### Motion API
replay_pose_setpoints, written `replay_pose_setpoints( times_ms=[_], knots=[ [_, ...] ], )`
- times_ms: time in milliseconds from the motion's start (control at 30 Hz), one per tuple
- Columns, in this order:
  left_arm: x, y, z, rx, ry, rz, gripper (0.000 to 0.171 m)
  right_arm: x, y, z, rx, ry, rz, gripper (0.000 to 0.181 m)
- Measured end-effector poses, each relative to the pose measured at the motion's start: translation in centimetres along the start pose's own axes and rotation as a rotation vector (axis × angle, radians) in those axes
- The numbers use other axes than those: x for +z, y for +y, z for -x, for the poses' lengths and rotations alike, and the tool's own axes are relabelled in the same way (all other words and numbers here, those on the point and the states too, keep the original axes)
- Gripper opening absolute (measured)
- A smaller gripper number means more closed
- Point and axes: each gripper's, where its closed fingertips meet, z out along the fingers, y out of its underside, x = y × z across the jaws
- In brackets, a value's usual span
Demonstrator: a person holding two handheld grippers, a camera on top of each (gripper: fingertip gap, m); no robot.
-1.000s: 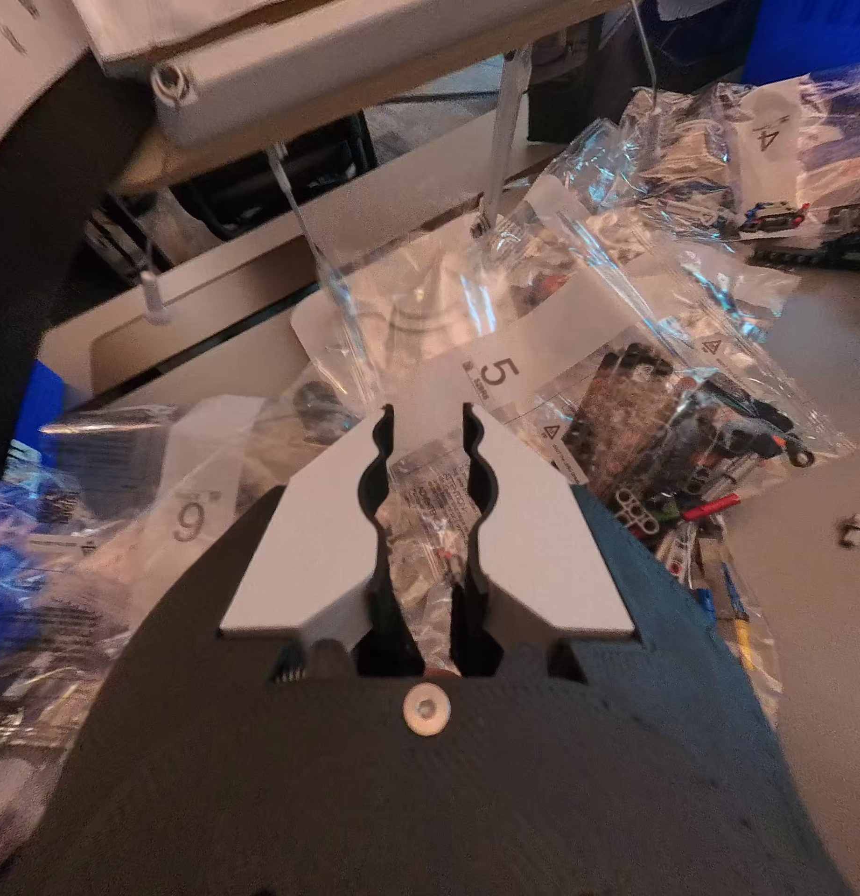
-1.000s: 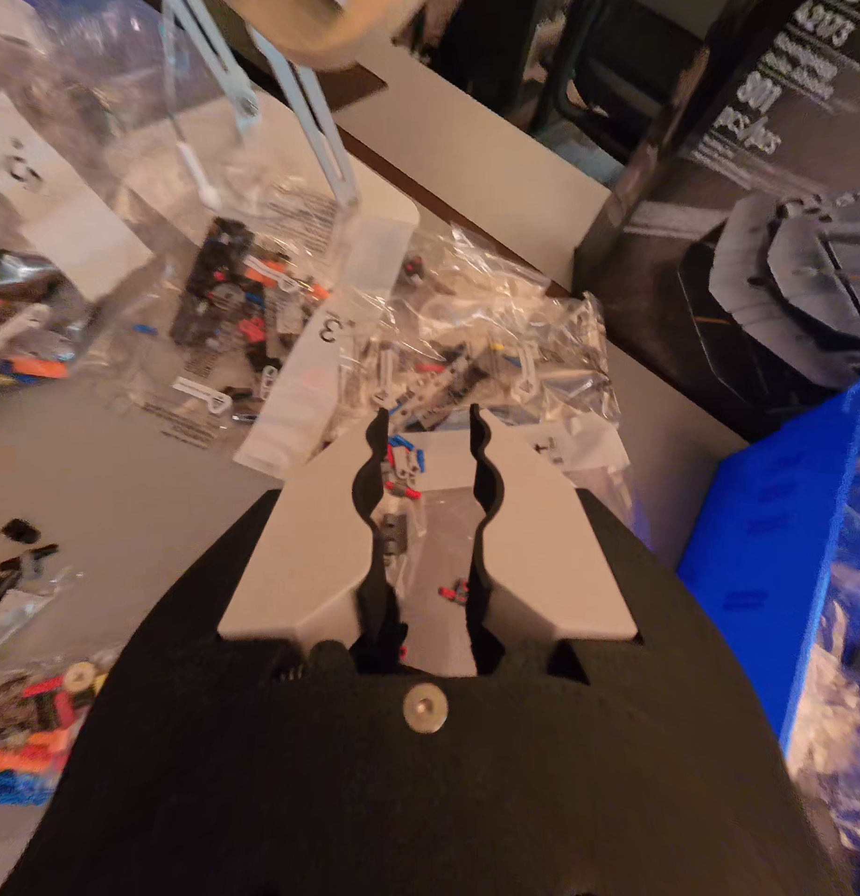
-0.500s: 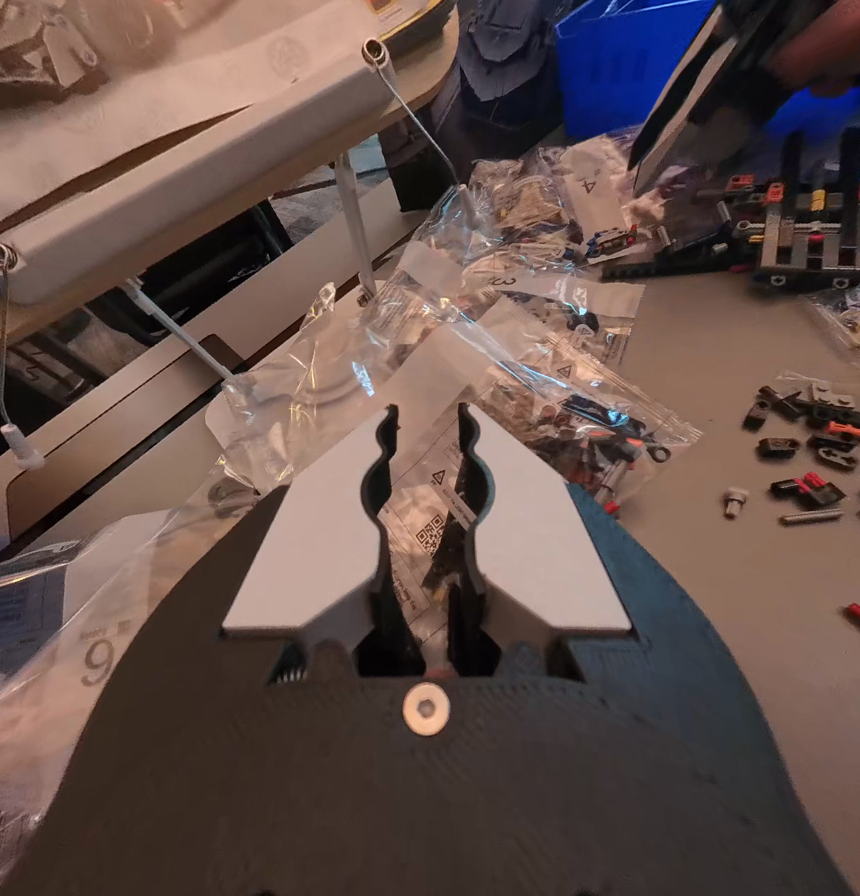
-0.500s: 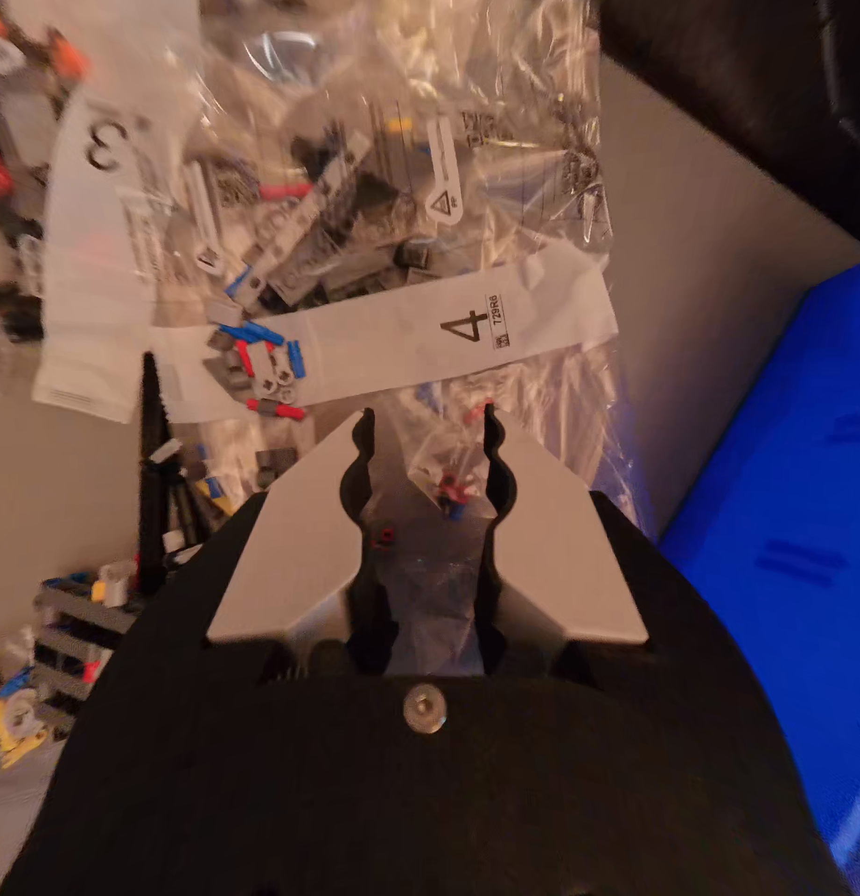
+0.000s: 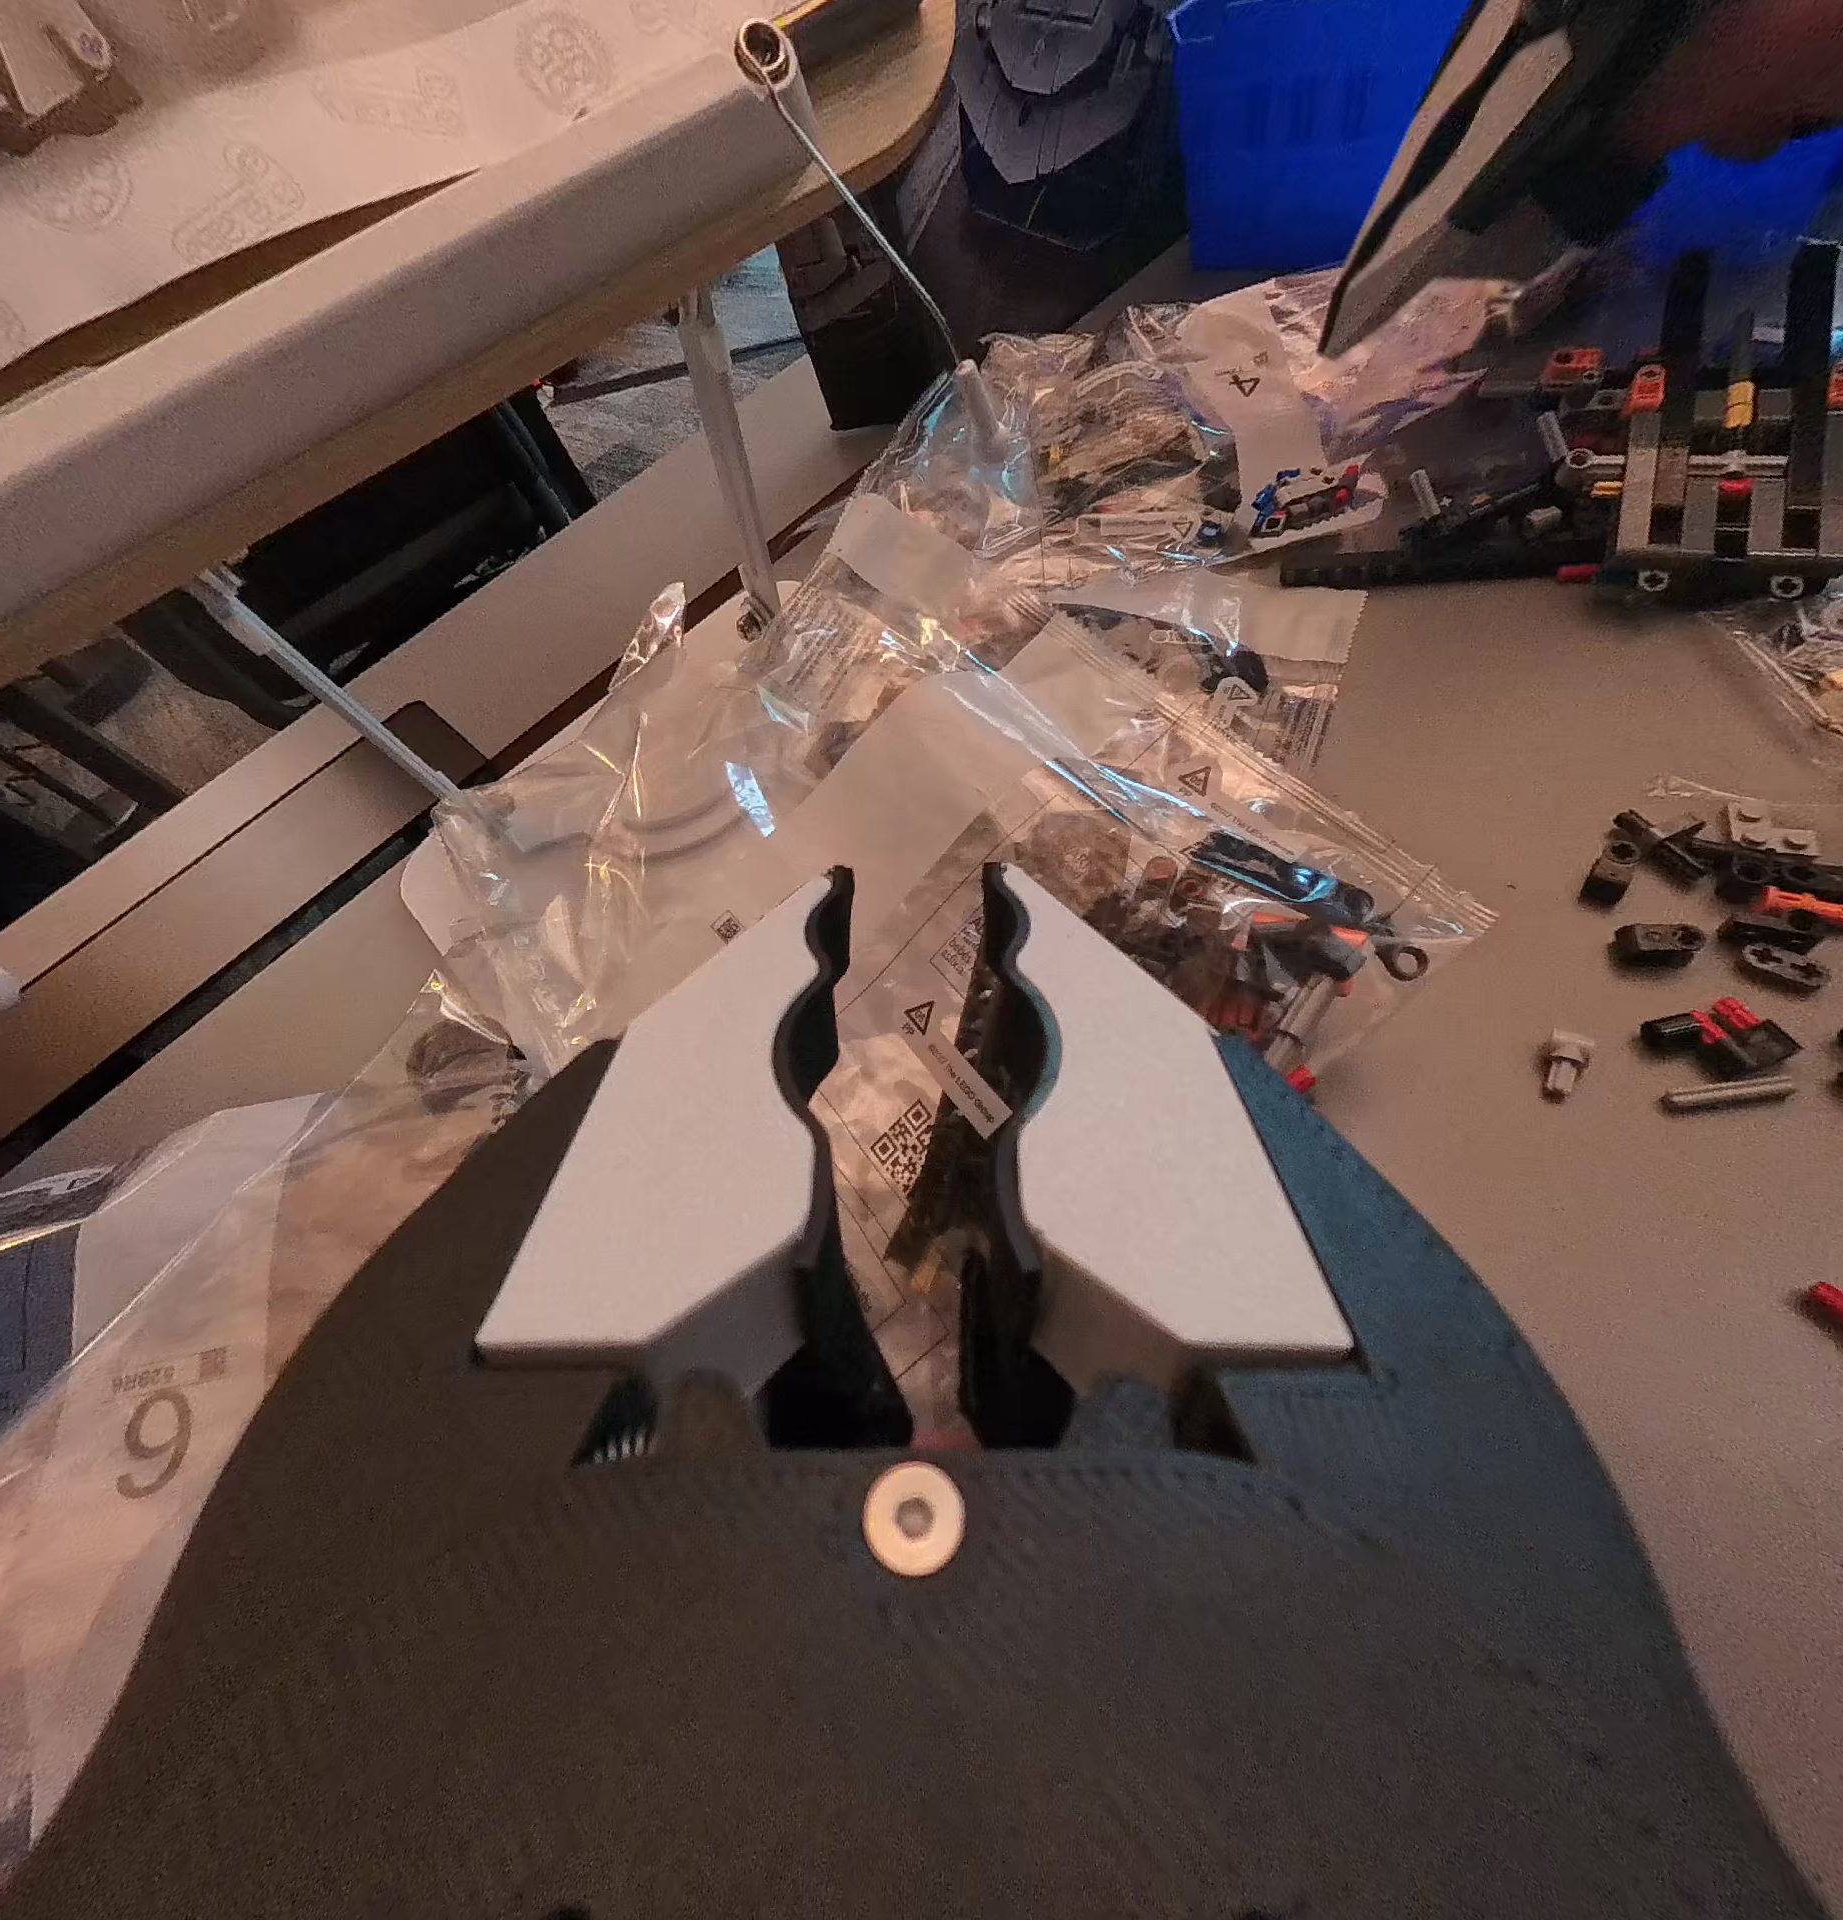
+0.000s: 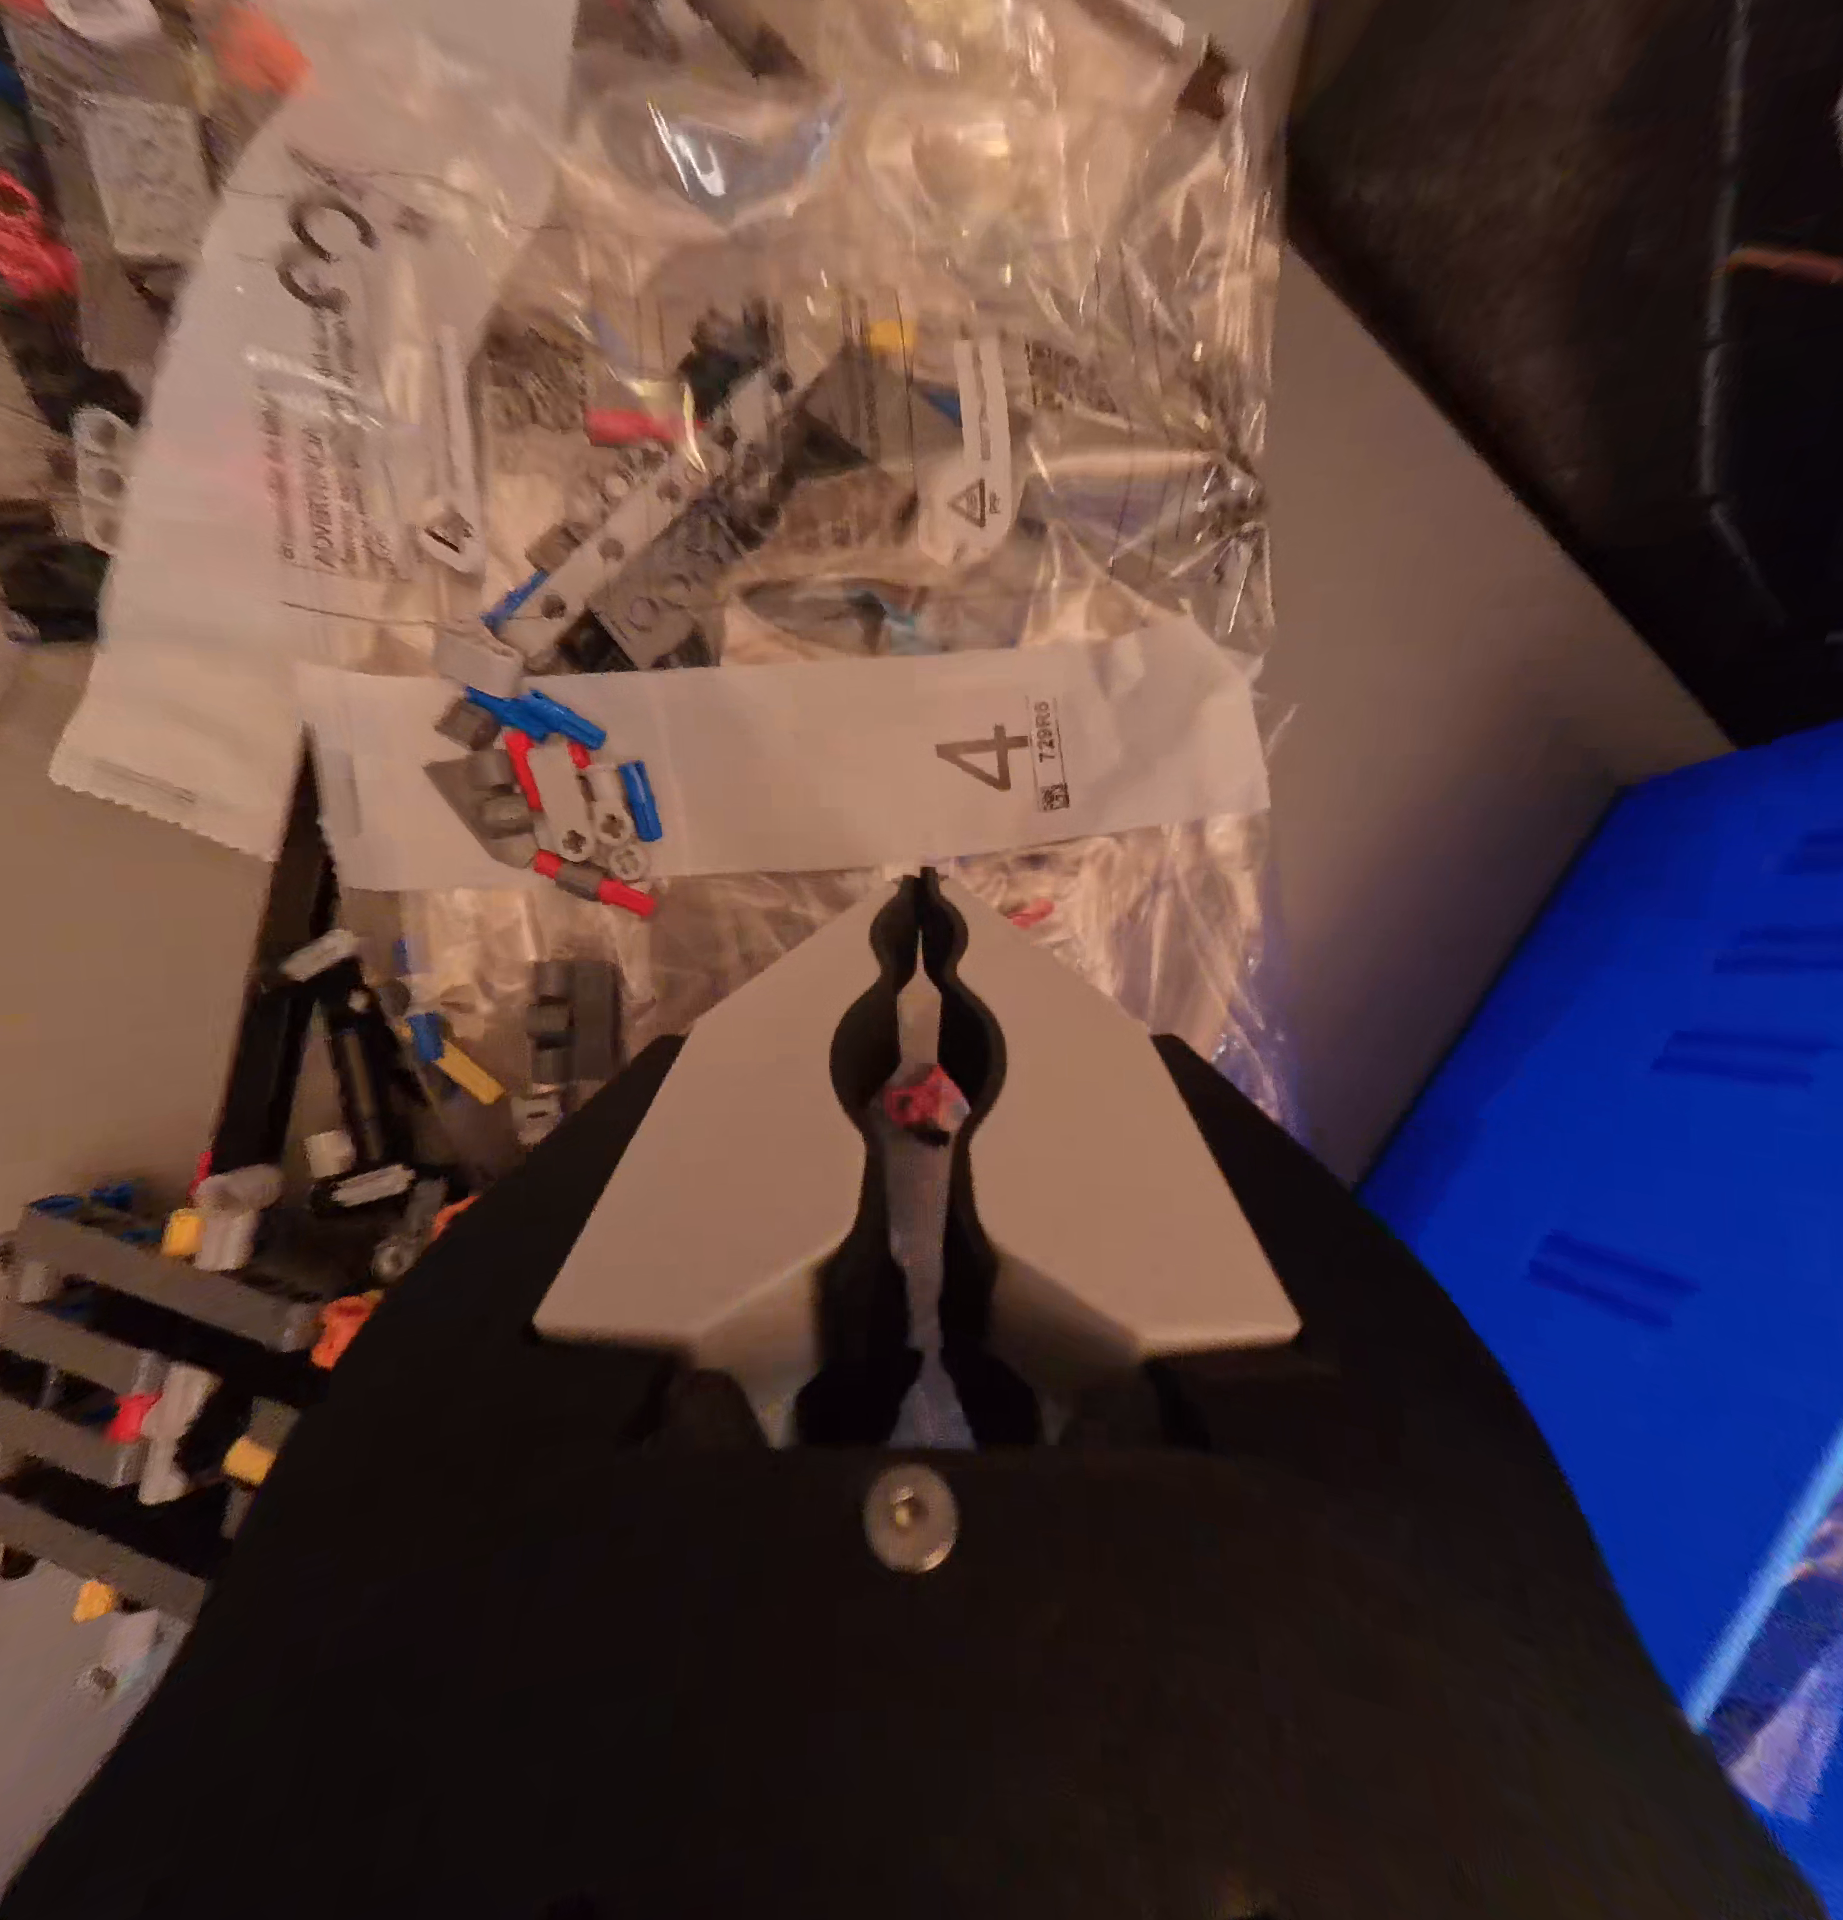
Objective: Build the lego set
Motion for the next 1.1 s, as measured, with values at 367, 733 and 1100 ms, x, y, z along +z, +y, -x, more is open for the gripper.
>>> replay_pose_setpoints(
  times_ms=[367,733,1100],
  knots=[
    [0.3,0.3,-0.3,-0.004,0.016,0.015,0.024,-0.3,-0.1,-3.4,0.168,0.074,-0.065,0.056],
    [0.5,0.4,-0.7,-0.006,0.030,0.019,0.024,1.7,2.6,-2.4,0.135,0.036,0.084,0.008],
    [0.5,0.4,-0.6,-0.005,0.030,0.018,0.024,-1.0,-1.6,0.7,0.017,-0.032,-0.073,0.000]
  ],
)
